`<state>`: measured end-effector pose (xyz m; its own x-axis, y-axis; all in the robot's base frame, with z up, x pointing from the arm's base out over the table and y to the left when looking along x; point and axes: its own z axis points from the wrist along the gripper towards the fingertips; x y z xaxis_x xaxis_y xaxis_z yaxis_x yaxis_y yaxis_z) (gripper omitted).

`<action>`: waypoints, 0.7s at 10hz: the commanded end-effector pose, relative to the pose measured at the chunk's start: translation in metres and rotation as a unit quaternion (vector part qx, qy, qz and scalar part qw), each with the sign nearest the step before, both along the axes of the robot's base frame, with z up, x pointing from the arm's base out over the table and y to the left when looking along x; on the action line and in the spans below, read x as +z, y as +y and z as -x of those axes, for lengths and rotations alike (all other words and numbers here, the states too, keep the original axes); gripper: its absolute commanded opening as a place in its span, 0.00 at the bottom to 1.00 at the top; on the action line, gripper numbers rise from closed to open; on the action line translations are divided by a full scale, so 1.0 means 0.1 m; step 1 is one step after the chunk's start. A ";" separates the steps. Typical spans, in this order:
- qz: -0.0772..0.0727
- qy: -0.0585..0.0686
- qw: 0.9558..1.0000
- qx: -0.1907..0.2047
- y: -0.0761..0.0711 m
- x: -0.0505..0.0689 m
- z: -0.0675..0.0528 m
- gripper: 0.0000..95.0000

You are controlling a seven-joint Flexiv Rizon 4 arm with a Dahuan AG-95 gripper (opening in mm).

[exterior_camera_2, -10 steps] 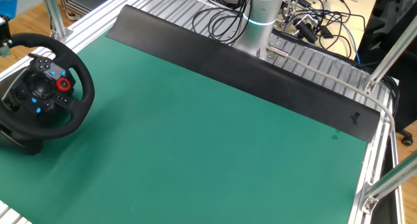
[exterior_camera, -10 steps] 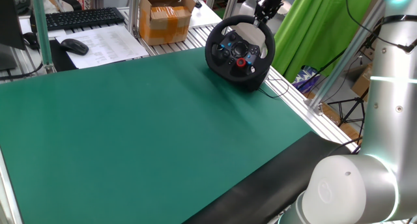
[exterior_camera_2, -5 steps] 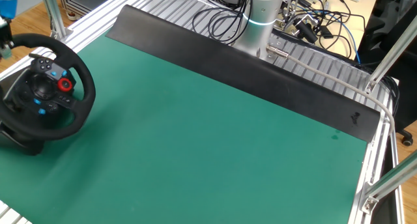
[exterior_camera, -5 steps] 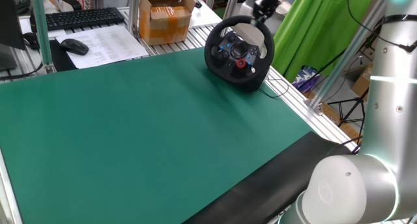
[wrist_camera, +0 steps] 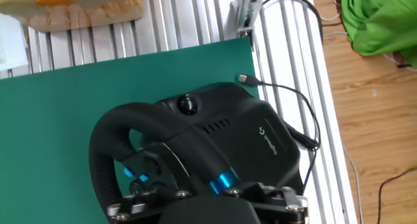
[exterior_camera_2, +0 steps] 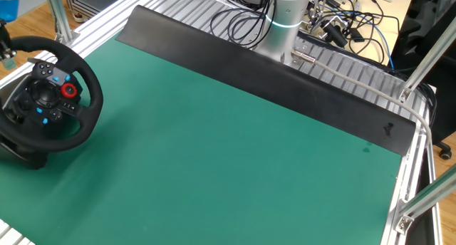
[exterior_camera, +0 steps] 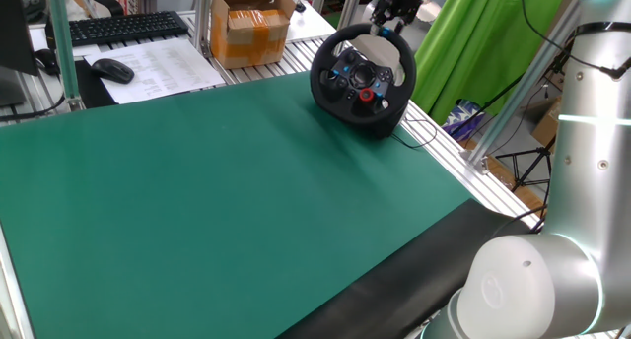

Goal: Rotate the steering wheel 90 degrees counterclockwise

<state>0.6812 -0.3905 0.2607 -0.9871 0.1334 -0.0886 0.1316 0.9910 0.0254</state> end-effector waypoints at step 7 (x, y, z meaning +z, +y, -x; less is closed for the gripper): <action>0.007 -0.001 1.000 0.027 -0.28 -0.05 0.27 0.80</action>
